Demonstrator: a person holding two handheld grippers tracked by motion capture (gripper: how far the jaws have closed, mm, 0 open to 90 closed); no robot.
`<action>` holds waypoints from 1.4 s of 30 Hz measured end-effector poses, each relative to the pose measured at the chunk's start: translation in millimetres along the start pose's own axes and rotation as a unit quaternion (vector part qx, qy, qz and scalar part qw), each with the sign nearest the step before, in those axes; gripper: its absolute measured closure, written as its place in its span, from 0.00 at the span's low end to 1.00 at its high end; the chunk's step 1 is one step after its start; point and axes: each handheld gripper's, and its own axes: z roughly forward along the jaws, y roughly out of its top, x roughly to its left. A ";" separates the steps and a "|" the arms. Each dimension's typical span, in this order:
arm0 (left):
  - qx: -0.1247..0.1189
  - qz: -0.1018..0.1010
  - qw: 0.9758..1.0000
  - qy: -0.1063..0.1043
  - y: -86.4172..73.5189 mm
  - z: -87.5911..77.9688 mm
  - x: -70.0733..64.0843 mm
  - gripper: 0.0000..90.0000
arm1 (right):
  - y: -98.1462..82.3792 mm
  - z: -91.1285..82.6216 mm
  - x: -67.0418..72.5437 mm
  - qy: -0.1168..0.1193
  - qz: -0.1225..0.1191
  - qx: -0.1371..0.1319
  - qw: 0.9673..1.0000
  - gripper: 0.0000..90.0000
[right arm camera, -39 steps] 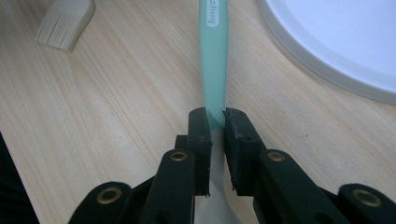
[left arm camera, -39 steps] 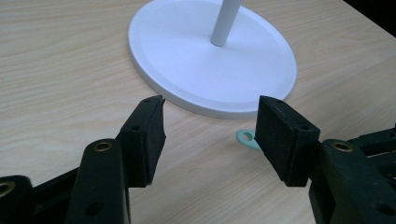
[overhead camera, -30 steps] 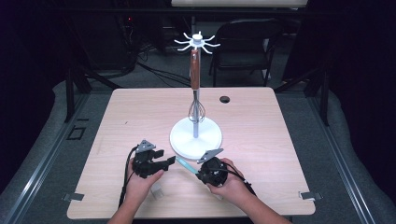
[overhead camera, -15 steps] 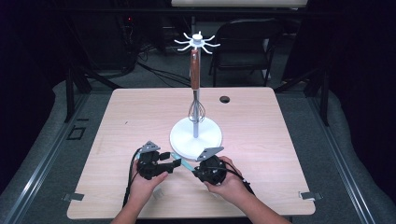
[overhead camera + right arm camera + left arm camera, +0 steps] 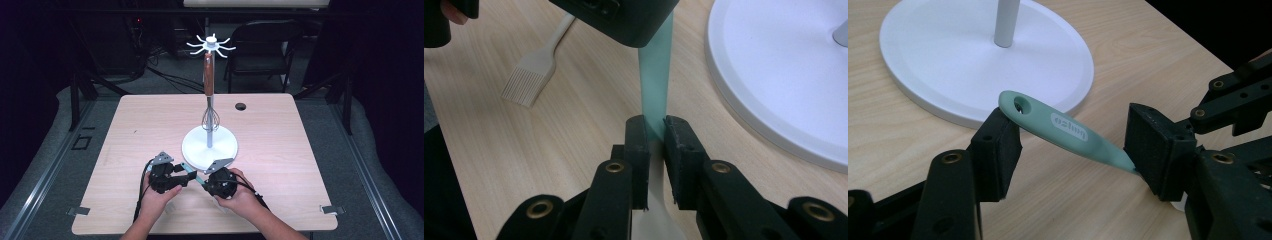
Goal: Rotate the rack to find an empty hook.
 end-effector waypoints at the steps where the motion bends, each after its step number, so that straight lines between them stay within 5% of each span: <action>1: 0.002 0.000 1.000 -0.001 0.1 -0.3 0.1 0.44 | -0.1 -0.3 -0.4 0.001 0.000 0.001 1.000 0.89; 9: -0.005 0.003 1.000 -0.001 1.5 -0.9 -2.7 0.45 | -6.9 -0.4 -3.7 0.004 0.009 0.016 1.000 0.84; 23: -0.013 0.012 1.000 -0.007 10.3 -5.1 -12.8 0.52 | -14.0 -4.4 -3.1 0.007 0.006 0.023 1.000 0.90; 34: -0.007 0.012 1.000 -0.016 10.0 -2.1 -17.7 0.53 | -7.1 -11.9 -1.3 -0.001 0.008 -0.012 1.000 0.90; 42: -0.010 0.018 0.999 -0.024 12.8 -5.4 -22.6 0.66 | -0.5 -13.3 -1.1 -0.004 0.013 -0.031 0.999 0.90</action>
